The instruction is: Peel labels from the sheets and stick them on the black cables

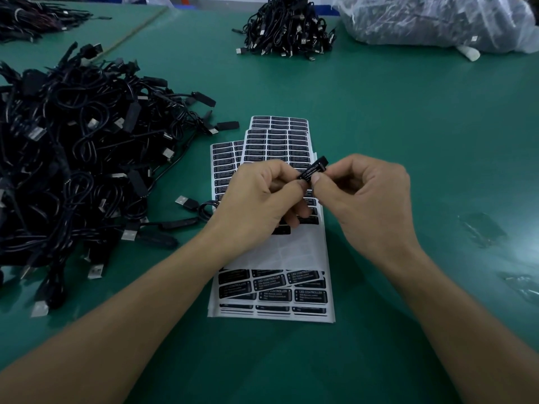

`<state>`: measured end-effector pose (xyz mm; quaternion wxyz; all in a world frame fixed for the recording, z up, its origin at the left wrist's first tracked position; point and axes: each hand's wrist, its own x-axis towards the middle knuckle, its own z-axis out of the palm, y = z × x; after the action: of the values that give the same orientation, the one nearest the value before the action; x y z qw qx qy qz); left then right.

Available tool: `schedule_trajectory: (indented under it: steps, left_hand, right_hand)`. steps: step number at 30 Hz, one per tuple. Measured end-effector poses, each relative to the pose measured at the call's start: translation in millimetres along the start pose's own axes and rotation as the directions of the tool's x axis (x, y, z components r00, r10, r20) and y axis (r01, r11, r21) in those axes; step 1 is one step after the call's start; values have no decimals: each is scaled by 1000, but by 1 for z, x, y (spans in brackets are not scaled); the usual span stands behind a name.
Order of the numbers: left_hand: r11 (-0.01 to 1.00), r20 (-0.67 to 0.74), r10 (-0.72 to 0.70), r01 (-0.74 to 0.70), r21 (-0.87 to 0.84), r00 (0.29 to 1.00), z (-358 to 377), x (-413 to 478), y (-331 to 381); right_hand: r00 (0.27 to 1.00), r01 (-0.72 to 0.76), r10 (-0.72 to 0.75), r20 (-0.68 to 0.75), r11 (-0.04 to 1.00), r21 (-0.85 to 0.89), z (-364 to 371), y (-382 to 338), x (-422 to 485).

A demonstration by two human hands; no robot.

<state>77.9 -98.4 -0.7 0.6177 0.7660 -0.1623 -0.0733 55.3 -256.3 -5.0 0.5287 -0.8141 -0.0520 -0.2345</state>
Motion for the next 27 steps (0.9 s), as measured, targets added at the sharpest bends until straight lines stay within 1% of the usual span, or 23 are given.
schedule_trajectory:
  steps: [6, 14, 27]
  left_hand:
    - [1000, -8, -10, 9, -10, 1000, 1, -1, 2]
    - [1000, 0, 1, -1, -1, 1000, 0, -1, 3]
    - [1000, -7, -2, 2, 5, 1000, -1, 0, 3]
  right_hand:
    - [999, 23, -24, -24, 999, -22, 1, -1, -1]
    - [996, 27, -34, -77, 995, -94, 0, -1, -1]
    - [996, 17, -23, -82, 997, -73, -1, -4, -1]
